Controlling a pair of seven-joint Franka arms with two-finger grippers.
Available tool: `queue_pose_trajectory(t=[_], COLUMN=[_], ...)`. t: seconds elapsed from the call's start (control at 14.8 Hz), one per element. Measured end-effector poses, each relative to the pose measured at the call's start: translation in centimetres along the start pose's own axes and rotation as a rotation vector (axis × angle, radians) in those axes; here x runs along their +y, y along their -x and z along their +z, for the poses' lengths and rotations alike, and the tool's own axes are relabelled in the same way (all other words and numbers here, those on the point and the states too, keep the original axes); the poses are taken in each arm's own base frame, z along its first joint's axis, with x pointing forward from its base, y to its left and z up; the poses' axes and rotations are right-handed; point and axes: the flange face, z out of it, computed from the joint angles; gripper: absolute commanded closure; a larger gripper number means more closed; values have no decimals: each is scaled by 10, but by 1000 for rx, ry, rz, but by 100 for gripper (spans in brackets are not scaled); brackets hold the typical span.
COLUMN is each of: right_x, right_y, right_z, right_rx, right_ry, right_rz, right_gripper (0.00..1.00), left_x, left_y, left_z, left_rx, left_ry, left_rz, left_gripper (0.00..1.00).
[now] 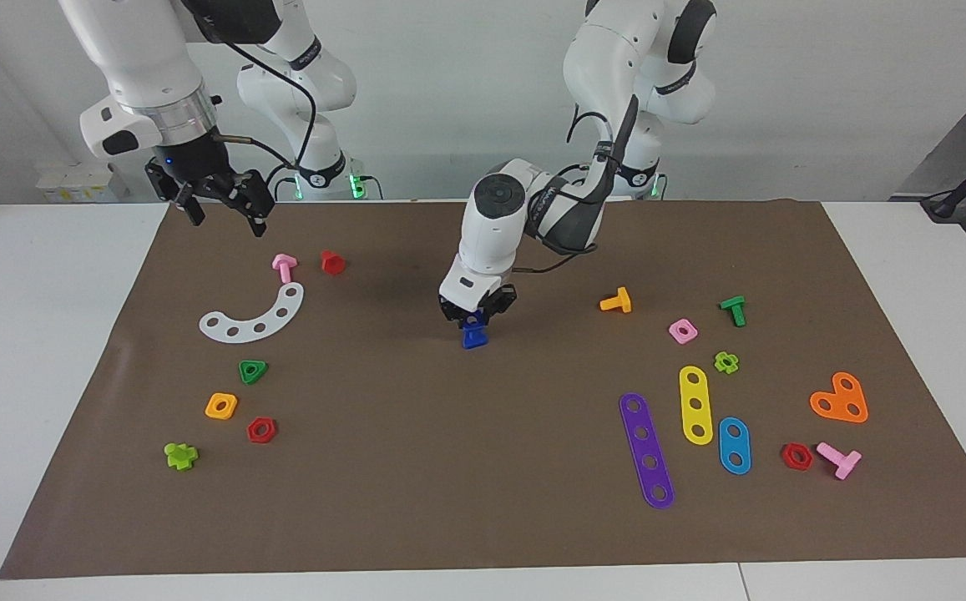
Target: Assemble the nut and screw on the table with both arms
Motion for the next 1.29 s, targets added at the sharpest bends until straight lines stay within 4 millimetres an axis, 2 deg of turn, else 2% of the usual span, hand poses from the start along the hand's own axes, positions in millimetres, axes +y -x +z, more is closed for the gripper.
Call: queue_pose_trajectory(t=[0.14,0.34,0.74,0.81,0.88,0.95,1.02,1.08,1.29], right_x=[0,-1,0,0,0,0,0,0,0], right_y=[1,2,3,3,3,3,3,3,3], right_z=[2,4,3,3,3,3,3,3,4], right_rx=[-8,-11,-11,-11,-11,-11,-11,-11,-11], right_ry=[3,3,3,3,3,3,3,4,4], right_rz=[-6,-32,-35,-35,-35,-35,-35,-35,-35], right_gripper=[0,0,0,0,0,0,0,0,0], left_x=[-1,-6,-7,-7,-7,-8,-8,-8,-8], left_y=[-1,4,4,4,4,3,3,3,2], left_z=[1,15,16,17,17,18,18,18,17], left_rx=[0,-20,-21,-21,-21,-22,-21,-20,-14], left_ry=[-2,-27,-29,-29,-30,-31,-31,-30,-29], left_rz=[-2,-4,-13,-14,-14,-15,-16,-16,-14], left_gripper=[100,100,100,80,42,16,6,0,0])
